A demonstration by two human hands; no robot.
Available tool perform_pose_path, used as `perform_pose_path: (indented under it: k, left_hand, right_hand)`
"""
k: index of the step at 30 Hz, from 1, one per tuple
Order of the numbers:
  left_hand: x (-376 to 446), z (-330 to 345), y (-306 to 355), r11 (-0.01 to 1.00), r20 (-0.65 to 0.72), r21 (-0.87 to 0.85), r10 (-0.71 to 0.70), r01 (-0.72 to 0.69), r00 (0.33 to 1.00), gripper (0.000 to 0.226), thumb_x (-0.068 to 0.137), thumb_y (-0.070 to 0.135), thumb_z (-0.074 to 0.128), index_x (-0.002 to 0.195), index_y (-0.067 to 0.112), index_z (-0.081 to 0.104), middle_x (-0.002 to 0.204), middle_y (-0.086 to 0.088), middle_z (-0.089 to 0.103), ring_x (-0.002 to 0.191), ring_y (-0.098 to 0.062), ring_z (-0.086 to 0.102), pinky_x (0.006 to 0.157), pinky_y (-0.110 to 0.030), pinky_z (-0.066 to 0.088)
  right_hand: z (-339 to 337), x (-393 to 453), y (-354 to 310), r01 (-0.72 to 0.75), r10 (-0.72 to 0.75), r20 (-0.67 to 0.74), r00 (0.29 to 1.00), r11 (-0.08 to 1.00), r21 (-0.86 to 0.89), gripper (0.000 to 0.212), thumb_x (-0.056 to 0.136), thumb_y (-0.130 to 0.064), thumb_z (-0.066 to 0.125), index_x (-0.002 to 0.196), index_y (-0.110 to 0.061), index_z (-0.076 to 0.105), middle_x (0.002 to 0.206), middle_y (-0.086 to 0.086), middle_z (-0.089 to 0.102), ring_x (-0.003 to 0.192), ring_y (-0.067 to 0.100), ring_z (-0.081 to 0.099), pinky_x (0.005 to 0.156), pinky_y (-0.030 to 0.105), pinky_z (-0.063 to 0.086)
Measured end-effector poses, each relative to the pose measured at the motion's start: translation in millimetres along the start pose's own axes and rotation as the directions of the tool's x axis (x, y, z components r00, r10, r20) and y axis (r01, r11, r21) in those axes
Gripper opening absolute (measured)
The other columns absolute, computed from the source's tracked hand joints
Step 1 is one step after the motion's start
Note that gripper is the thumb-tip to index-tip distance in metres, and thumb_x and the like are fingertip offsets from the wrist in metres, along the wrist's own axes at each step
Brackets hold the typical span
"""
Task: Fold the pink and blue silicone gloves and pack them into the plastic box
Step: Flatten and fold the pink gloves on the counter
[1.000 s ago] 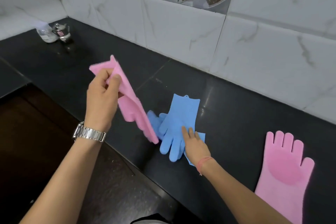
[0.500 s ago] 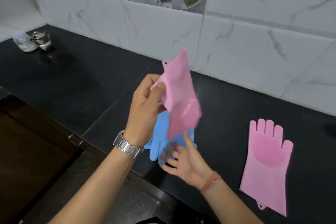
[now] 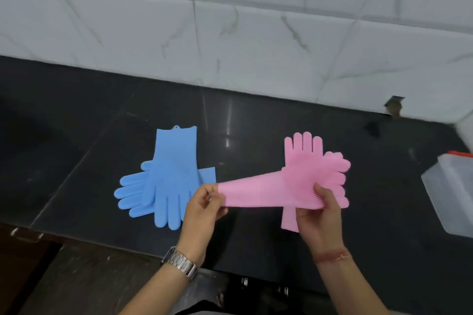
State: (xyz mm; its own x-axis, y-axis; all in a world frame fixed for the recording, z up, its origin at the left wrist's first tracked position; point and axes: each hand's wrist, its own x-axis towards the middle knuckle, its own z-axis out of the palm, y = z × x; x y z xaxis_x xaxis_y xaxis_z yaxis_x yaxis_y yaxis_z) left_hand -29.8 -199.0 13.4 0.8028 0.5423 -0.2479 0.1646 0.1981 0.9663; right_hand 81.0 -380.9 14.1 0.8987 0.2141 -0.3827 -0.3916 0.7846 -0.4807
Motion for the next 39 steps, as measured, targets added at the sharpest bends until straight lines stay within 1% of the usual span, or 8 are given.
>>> perform_pose_path:
  k: [5, 12, 19, 26, 29, 32, 36, 39]
  left_hand:
    - [-2.8, 22.5, -29.1, 0.928, -0.044, 0.358, 0.123, -0.099, 0.991, 0.029, 0.088, 0.006, 0.062, 0.099, 0.032, 0.054, 0.110, 0.013, 0.056, 0.106, -0.006, 0.055, 0.077, -0.007, 0.043]
    - [-28.3, 120.0, -4.2, 0.779, 0.432, 0.429, 0.268, -0.458, 0.861, 0.047, 0.089, 0.036, 0.058, 0.134, 0.035, 0.045, 0.142, 0.020, 0.038, 0.134, 0.002, 0.034, 0.109, -0.030, 0.037]
    - [-37.7, 198.1, 3.8, 0.957, 0.402, 0.129, 0.189, -0.260, 0.896, 0.058, 0.090, 0.037, 0.057, 0.142, 0.029, 0.034, 0.129, 0.009, 0.056, 0.121, -0.008, 0.053, 0.096, -0.023, 0.048]
    - [-28.2, 198.8, -7.6, 1.000, 0.144, -0.017, 0.017, -0.014, 0.989, 0.035, 0.088, 0.033, 0.053, 0.121, 0.023, 0.058, 0.112, -0.001, 0.071, 0.103, -0.020, 0.067, 0.093, -0.047, 0.052]
    - [-23.4, 192.0, -10.2, 0.996, 0.264, -0.061, -0.047, 0.066, 0.963, 0.038, 0.088, 0.031, 0.055, 0.124, 0.021, 0.056, 0.115, -0.002, 0.070, 0.106, -0.022, 0.066, 0.094, -0.044, 0.052]
    - [-18.7, 186.1, -11.5, 0.974, 0.380, -0.114, -0.141, 0.197, 0.914, 0.038, 0.086, 0.027, 0.059, 0.122, 0.015, 0.059, 0.118, -0.010, 0.069, 0.108, -0.029, 0.065, 0.094, -0.043, 0.052]
    - [-4.4, 180.0, -18.5, 0.984, 0.376, 0.061, -0.177, 0.166, 0.910, 0.031, 0.090, 0.024, 0.061, 0.122, 0.023, 0.059, 0.117, -0.003, 0.070, 0.106, -0.024, 0.067, 0.091, -0.040, 0.054]
    - [7.6, 172.6, -31.9, 0.945, 0.334, 0.201, -0.313, 0.257, 0.889, 0.030, 0.095, 0.021, 0.058, 0.124, 0.022, 0.057, 0.117, -0.002, 0.069, 0.104, -0.023, 0.067, 0.085, -0.038, 0.057]
  right_hand:
    - [-9.5, 1.9, -43.1, 0.019, -0.048, -0.083, 0.995, 0.949, -0.314, 0.039, 0.089, 0.002, 0.042, 0.112, -0.016, 0.068, 0.102, 0.002, 0.074, 0.090, 0.019, 0.071, 0.075, 0.037, 0.058]
    - [-11.7, -5.3, -94.8, 0.142, -0.072, 0.128, 0.989, 0.694, -0.706, 0.040, 0.089, 0.011, 0.040, 0.110, -0.012, 0.065, 0.102, 0.010, 0.072, 0.101, 0.034, 0.065, 0.081, 0.051, 0.056]
    - [-17.0, -18.7, -108.1, 0.201, 0.209, 0.383, 0.900, 0.582, -0.788, 0.047, 0.091, -0.062, 0.041, 0.123, -0.036, 0.064, 0.126, -0.025, 0.061, 0.111, 0.004, 0.063, 0.083, 0.021, 0.055]
    - [-41.7, -8.7, -124.5, 0.334, -0.147, 0.301, 0.942, 0.341, -0.879, 0.025, 0.094, -0.025, 0.057, 0.107, -0.045, 0.065, 0.140, -0.026, 0.047, 0.107, 0.012, 0.060, 0.087, 0.038, 0.055]
    - [-52.2, -2.5, -139.1, 0.062, 0.038, 0.098, 0.994, 0.543, -0.838, 0.018, 0.093, -0.044, 0.057, 0.109, -0.048, 0.064, 0.140, -0.004, 0.054, 0.114, 0.012, 0.062, 0.085, 0.034, 0.055]
    - [-60.6, -1.7, -143.1, -0.388, 0.557, 0.302, 0.774, 0.794, -0.469, 0.050, 0.105, -0.041, 0.032, 0.142, -0.010, 0.048, 0.141, 0.017, 0.052, 0.129, 0.028, 0.051, 0.100, 0.039, 0.047]
    - [-86.0, 17.8, -138.7, -0.436, 0.529, 0.075, 0.845, 0.764, -0.476, 0.052, 0.086, -0.025, 0.071, 0.134, -0.007, 0.058, 0.128, 0.019, 0.063, 0.117, 0.034, 0.062, 0.087, 0.043, 0.056]
    - [-99.2, 34.4, -128.5, -0.364, 0.442, 0.008, 0.897, 0.749, -0.553, 0.039, 0.090, -0.010, 0.061, 0.129, -0.012, 0.057, 0.119, 0.016, 0.069, 0.108, 0.035, 0.067, 0.079, 0.043, 0.059]
